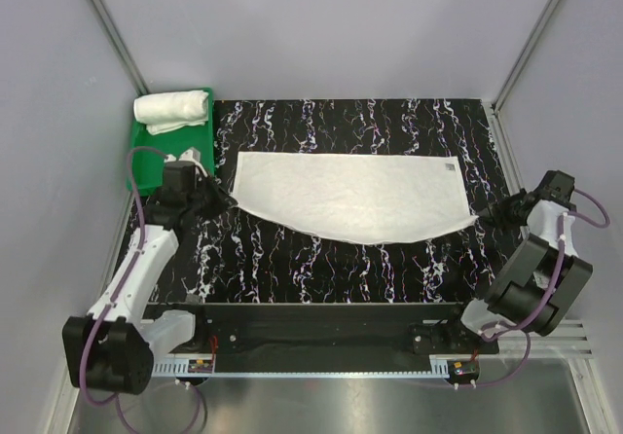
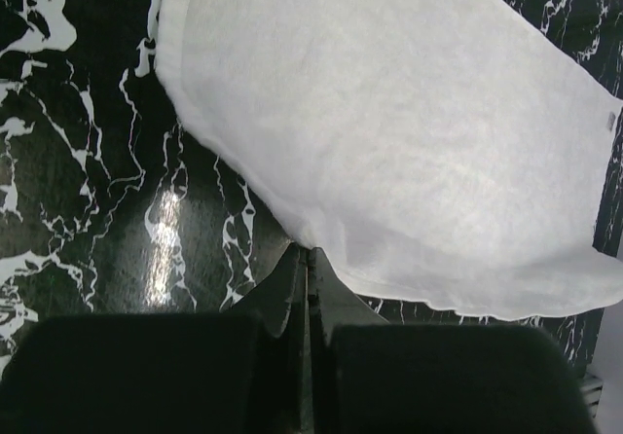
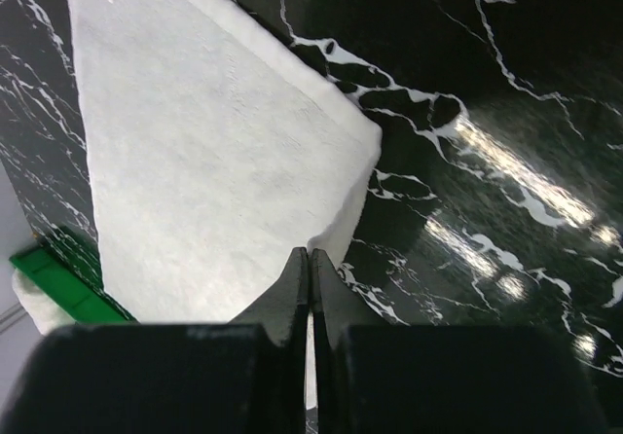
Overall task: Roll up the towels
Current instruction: Fold the towel
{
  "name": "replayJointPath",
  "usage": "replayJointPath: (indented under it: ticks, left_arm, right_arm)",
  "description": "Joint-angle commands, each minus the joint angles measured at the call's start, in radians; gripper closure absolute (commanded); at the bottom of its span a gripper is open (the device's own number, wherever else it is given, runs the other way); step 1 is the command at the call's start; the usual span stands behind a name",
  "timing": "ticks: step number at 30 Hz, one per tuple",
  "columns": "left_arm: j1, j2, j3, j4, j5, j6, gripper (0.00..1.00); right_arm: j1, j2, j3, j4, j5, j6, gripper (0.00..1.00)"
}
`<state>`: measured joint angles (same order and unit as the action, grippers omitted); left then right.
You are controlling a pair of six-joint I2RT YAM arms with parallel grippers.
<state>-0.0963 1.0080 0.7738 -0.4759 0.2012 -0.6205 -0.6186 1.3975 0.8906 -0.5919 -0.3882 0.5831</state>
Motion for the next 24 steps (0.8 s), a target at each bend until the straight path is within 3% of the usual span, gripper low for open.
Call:
replayJointPath:
  ticks: [1,13,24]
  left_arm:
    - [0.000,0.082,0.103,0.052,-0.026,0.028,1.00]
    - [0.000,0.378,0.332,0.095,-0.040,0.008,1.00]
    - [0.010,0.529,0.450,0.123,-0.060,-0.022,1.00]
  right_arm:
    - [0.034,0.043,0.090,0.064,-0.041,0.021,1.00]
    - [0.120,0.241,0.295,0.090,0.031,0.063,1.00]
    - [0.189,0.429,0.491,0.073,0.060,0.081,1.00]
